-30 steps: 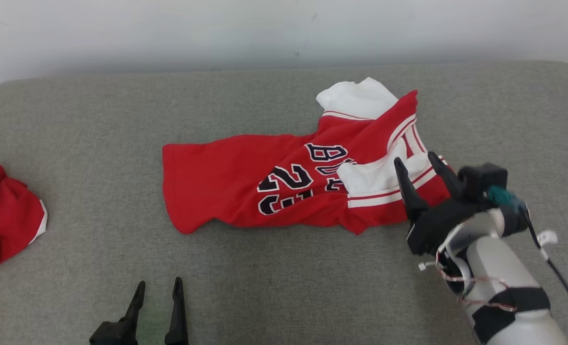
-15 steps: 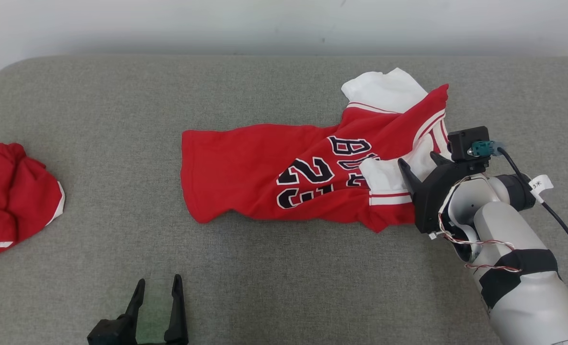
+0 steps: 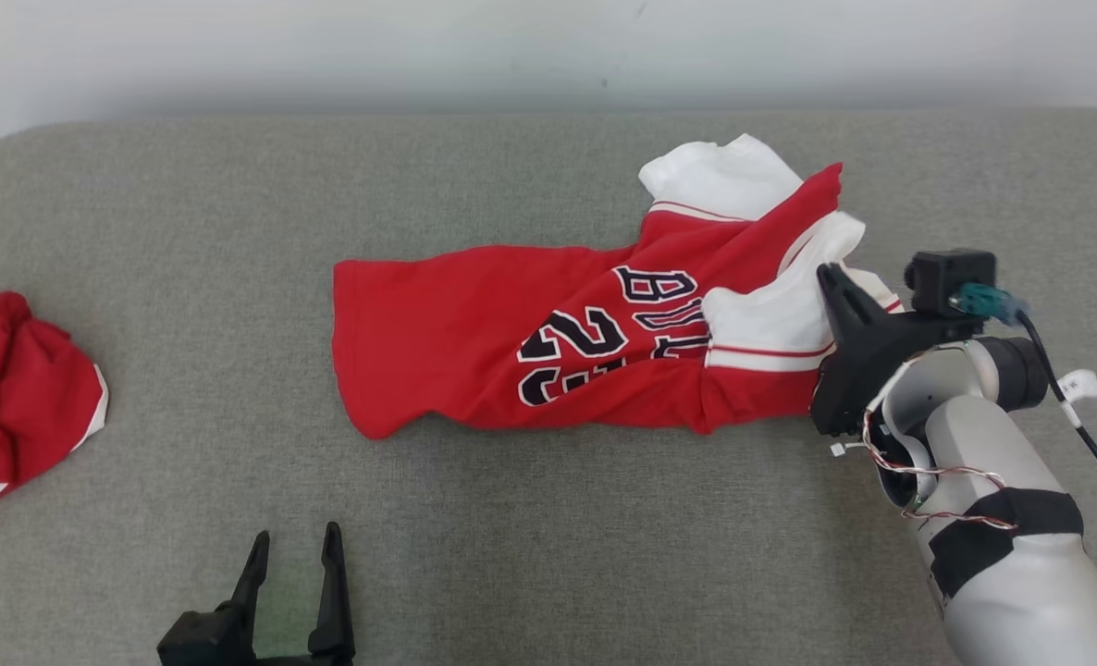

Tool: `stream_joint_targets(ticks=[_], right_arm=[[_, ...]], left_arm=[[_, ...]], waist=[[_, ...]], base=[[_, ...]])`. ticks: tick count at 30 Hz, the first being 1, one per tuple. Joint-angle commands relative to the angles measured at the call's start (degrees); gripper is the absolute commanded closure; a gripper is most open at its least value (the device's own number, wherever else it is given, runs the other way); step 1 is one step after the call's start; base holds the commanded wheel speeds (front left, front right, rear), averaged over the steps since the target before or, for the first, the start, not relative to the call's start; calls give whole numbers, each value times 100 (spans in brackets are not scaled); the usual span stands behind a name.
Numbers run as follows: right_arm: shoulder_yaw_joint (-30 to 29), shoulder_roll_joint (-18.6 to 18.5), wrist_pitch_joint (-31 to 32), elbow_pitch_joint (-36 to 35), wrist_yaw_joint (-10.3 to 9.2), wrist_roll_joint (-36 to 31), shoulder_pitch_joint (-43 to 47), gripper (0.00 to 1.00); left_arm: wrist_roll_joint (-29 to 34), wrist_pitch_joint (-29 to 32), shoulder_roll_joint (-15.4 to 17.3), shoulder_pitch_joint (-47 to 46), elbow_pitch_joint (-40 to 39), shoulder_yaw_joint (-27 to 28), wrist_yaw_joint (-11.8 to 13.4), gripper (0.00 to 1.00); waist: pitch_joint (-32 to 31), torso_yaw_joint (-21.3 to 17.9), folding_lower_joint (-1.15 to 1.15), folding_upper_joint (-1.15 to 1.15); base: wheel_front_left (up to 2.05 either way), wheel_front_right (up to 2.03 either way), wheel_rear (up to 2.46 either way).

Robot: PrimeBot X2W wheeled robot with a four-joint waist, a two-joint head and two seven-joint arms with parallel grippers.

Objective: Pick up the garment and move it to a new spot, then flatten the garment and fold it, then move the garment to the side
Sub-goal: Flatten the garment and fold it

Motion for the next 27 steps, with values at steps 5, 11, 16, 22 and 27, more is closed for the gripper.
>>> stream_joint_targets(ticks=[5,11,16,22,27], right_arm=[[-129,54,-715,-390,-14,392,626,100],[-202,-44,-1163,-1098,-14,726,1834,100],[-345,58,-1328,-1628,-14,863,2947,91],[-925,297,-1262,-1993,-14,909,4060,0],[-1451,205,-1042,-2345,-14,619,4242,0]], left_arm=[[76,-19,-1,183,-16,8,-41,0],[121,-19,0,393,5,72,-38,0],[128,-19,-1,503,18,140,-53,0],[110,-19,-3,595,53,166,-60,0],[115,-19,0,599,67,157,-58,0]], waist=[[-339,-235,0,0],[-618,-529,0,0],[-791,-704,0,0],[-887,-786,0,0],[-887,-811,0,0]], base=[[0,0,0],[0,0,0],[0,0,0],[0,0,0],[0,0,0]])
